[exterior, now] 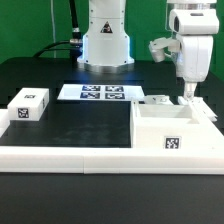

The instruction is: Assemble cabinet

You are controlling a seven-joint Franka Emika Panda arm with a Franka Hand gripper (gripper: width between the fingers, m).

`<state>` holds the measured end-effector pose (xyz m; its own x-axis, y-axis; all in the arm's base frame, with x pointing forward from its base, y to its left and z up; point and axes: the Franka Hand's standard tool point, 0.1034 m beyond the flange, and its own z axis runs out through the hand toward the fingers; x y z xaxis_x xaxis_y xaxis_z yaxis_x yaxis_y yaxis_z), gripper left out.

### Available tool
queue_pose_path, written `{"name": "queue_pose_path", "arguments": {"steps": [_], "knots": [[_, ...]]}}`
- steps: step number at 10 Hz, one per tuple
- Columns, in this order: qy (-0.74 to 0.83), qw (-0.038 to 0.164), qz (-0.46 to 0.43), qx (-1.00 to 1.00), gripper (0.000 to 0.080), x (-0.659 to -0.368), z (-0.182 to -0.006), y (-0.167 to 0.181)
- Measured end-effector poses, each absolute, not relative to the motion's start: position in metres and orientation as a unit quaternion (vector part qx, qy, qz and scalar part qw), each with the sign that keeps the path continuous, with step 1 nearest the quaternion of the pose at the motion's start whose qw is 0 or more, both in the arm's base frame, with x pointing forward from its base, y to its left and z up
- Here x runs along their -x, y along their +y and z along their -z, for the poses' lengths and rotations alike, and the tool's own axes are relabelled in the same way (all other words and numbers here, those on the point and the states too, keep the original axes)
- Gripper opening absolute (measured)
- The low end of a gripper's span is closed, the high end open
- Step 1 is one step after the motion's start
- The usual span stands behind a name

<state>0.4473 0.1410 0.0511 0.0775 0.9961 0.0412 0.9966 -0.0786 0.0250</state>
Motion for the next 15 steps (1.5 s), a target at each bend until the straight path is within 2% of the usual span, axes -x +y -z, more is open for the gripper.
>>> {"name": "queue_pose_path", "arguments": {"steps": [6,9,13,15], "knots": [[-0.651,0.015,0.041,0.758,0.0798,-0.413,-0.044,0.174],[-0.651,0.016,0.039,0.758,0.0798,-0.413,-0.042,0.173],[-0.651,0.029,0.037,0.757,0.0798,-0.401,-0.023,0.180],[-0.649,0.031,0.034,0.759,0.0798,-0.401,-0.020,0.177]]}}
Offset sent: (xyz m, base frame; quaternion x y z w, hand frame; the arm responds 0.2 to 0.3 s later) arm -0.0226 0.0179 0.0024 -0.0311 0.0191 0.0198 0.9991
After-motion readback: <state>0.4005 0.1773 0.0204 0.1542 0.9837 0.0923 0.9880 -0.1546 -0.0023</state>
